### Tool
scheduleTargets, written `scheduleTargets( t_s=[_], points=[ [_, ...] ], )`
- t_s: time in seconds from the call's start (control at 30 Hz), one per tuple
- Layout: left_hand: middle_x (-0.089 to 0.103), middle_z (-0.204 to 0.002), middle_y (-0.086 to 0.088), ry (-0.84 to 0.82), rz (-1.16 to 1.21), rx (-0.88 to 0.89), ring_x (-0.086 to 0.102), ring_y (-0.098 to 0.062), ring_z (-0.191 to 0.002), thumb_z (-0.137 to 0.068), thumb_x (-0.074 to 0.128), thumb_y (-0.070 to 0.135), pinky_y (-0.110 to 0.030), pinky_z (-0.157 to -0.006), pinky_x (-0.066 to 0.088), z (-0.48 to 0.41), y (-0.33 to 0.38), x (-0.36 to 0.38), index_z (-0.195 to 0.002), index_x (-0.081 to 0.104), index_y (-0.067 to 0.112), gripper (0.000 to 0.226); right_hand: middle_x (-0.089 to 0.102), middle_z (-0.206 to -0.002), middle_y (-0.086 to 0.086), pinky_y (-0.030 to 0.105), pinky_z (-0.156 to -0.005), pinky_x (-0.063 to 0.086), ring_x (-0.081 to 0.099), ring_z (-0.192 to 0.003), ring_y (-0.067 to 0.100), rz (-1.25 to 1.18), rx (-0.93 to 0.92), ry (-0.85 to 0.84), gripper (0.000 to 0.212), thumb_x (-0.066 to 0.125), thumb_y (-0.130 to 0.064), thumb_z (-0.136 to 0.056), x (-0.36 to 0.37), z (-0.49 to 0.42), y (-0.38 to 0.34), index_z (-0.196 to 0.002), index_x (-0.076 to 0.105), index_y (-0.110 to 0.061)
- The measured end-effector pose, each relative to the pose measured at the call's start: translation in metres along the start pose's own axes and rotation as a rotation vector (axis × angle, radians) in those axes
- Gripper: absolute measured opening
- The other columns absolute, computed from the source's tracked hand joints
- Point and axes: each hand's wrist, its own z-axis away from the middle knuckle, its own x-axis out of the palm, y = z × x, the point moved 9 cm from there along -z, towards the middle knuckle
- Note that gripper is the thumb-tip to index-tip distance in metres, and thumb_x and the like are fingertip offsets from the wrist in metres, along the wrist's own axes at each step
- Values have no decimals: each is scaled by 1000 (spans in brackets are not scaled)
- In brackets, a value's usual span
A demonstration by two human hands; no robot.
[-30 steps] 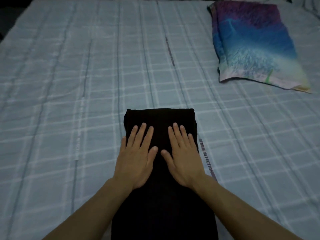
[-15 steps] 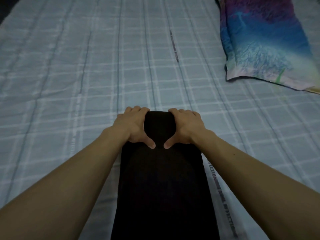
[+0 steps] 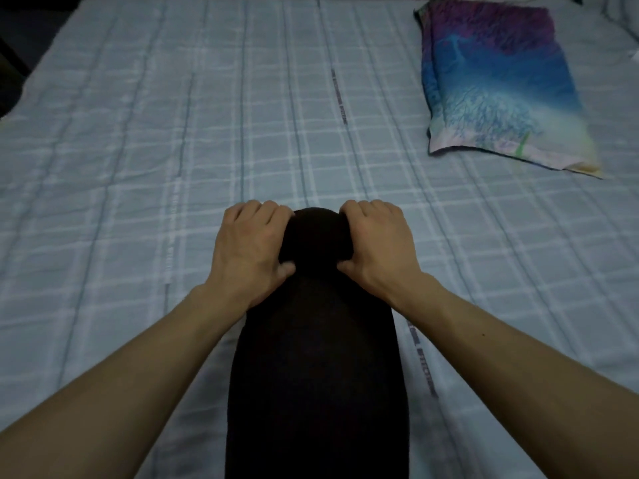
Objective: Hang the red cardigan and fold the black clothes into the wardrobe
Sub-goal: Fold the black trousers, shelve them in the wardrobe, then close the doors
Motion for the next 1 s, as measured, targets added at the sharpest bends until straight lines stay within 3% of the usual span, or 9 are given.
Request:
scheduleTargets(
  t_s=[0.13,0.2,0.3,0.5,0.6,0.7,0.77,0.87,1.0],
  points=[
    [64,-89,-4,102,28,26,59,-26,-81,-60,80,26,-40,-83,44,37,28,-51,-106,63,11,51,62,-85,2,34,-74,39,56,-78,24,-12,-10,50,60,80,-30,-61,-41,35,-17,-114,56,-14],
    [66,-90,-7,82,45,15,60,-28,-78,-62,79,25,-40,-78,46,64,44,-68,-118,62,8,62,64,-89,4,38,-77,42,59,-80,26,7,-28,6,79,80,-33,-61,-53,68,-30,-131,51,-13],
    [64,-90,-10,29,-15,62,57,-30,-76,-60,78,31,-39,-76,38,121,77,-81,-134,56,3,82,64,-92,5,39,-79,42,60,-84,27,37,-63,-22,80,82,-32,-54,-69,133,-52,-128,59,-13],
    [64,-82,-6,94,14,175,57,-24,-70,-76,73,35,-37,-74,42,250,127,-105,-124,67,5,57,57,-88,6,35,-68,34,50,-77,24,-59,-29,-46,88,85,-18,-46,-82,270,-94,-129,59,-5],
    [64,-81,-4,58,13,195,57,-23,-70,-65,80,23,-36,-74,38,299,139,-95,-122,69,7,60,55,-90,1,31,-65,41,51,-76,19,-56,-43,-166,98,87,-47,-53,-73,325,-115,-135,50,-10],
    [63,-91,-2,-129,-40,163,57,-23,-80,-52,86,36,-38,-77,38,323,134,-71,-132,60,11,88,55,-89,-1,32,-65,46,53,-77,18,-134,-24,-142,75,57,-76,-75,-84,323,-120,-121,63,-17],
    [63,-92,0,-164,-33,109,56,-23,-82,-72,68,52,-39,-75,40,318,133,-75,-132,58,15,71,54,-90,2,36,-70,44,51,-82,20,-220,28,5,53,56,-65,-85,-103,296,-111,-103,71,-18],
    [61,-82,6,-165,45,34,55,-18,-75,-92,42,52,-35,-68,42,291,134,-92,-106,73,27,43,54,-123,10,41,-97,43,51,-115,27,-172,127,-10,57,48,-57,-91,-95,256,-94,-129,60,-15],
    [60,-89,4,-189,15,7,54,-18,-83,-75,78,38,-35,-69,45,252,115,-95,-86,71,27,17,18,-164,12,49,-124,6,8,-153,29,-54,91,-262,76,17,-64,-96,-39,252,-103,-157,21,-19]
  ],
)
